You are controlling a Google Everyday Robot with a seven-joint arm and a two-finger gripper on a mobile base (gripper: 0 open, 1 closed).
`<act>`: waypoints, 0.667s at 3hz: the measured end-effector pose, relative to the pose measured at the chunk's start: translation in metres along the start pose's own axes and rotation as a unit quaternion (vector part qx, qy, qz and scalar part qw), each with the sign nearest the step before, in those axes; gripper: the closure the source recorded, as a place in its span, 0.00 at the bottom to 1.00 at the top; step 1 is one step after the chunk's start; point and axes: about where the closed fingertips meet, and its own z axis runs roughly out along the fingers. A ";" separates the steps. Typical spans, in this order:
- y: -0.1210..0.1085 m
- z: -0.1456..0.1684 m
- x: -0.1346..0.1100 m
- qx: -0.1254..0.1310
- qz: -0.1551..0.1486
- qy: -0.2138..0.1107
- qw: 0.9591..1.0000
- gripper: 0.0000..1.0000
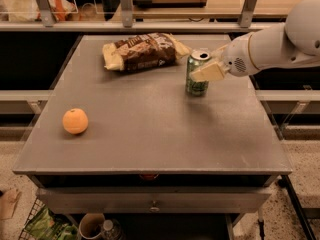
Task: Move green can near brown chip bag
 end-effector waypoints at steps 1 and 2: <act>-0.007 0.013 -0.012 0.006 -0.004 -0.014 1.000 0.88; -0.019 0.029 -0.029 0.015 -0.016 -0.030 0.999 1.00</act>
Offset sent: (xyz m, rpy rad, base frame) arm 0.0691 0.0336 0.0169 0.0329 -0.1316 0.0006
